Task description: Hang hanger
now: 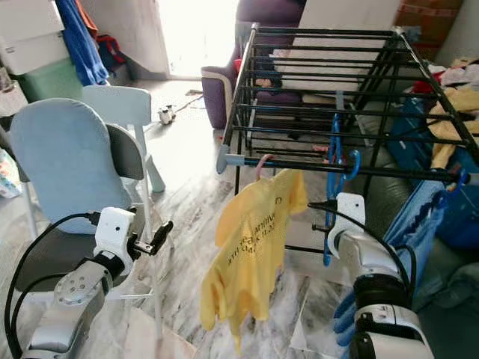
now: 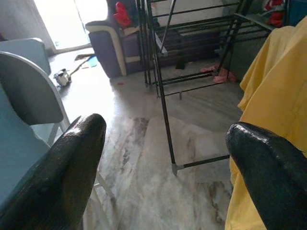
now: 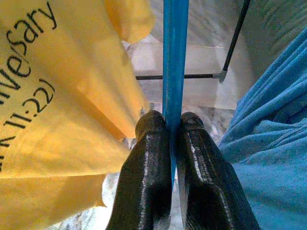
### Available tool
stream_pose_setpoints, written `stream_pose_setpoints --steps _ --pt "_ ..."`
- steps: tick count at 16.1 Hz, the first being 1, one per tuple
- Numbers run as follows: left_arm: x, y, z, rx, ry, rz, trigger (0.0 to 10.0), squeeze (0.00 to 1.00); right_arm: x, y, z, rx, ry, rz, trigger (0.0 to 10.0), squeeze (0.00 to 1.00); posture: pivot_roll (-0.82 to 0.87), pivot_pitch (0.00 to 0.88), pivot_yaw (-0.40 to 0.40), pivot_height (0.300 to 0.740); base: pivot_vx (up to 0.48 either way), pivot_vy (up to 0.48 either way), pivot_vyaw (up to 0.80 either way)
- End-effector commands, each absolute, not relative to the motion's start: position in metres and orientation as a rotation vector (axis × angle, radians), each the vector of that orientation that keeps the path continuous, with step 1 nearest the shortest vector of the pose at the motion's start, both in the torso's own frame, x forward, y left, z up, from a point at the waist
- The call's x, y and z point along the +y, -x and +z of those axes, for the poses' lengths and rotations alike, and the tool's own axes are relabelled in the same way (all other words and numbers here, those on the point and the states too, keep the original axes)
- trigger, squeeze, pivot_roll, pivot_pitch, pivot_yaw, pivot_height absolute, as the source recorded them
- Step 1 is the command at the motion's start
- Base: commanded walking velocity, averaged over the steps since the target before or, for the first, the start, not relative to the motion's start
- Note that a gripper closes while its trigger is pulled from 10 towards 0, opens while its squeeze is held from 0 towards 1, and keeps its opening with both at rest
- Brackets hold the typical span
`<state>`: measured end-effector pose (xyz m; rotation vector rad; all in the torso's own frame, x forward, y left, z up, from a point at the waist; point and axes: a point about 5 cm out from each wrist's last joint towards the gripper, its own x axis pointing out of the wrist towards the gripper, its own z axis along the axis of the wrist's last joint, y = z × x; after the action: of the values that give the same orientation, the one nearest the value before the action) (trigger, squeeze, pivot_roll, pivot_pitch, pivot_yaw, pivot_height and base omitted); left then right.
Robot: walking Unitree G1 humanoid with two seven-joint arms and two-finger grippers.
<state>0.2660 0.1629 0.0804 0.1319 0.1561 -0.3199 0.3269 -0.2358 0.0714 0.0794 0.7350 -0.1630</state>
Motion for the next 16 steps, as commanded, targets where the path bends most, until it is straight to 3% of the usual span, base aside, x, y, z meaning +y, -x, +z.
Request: stream_pose_setpoints --steps 1,5,9,14,15,16 --pt "0.165 -0.267 0.08 0.163 -0.143 -0.316 10.0 0.0 -0.239 -0.338 0.087 0.699 -0.107 -0.167 10.0 0.0 -0.06 0.0 0.001 0.74 0.0 0.0 0.0" --pt "0.166 -0.267 0.079 0.172 -0.153 -0.32 10.0 0.0 -0.238 -0.344 0.089 0.766 -0.211 -0.138 10.0 0.0 -0.06 0.0 -0.006 0.74 0.0 0.0 0.0" --pt "0.166 -0.264 0.076 0.187 -0.158 -0.322 10.0 0.0 -0.238 -0.328 0.064 0.909 -0.276 -0.111 10.0 0.0 -0.05 0.0 -0.013 0.74 0.0 0.0 0.0" --pt "0.166 -0.264 0.076 0.194 -0.163 -0.327 10.0 0.0 -0.242 -0.321 0.055 0.926 -0.276 -0.126 10.0 0.0 -0.05 0.0 -0.006 0.74 0.0 0.0 0.0" --pt "0.167 -0.264 0.077 0.193 -0.163 -0.327 10.0 0.0 -0.243 -0.322 0.056 0.909 -0.272 -0.12 10.0 0.34 -0.06 0.0 -0.003 0.74 0.0 0.0 0.0" --pt "0.167 -0.265 0.079 0.181 -0.161 -0.322 10.0 0.0 -0.247 -0.325 0.062 0.844 -0.214 -0.11 10.0 1.0 -0.06 0.0 -0.002 0.74 0.0 0.0 0.0"
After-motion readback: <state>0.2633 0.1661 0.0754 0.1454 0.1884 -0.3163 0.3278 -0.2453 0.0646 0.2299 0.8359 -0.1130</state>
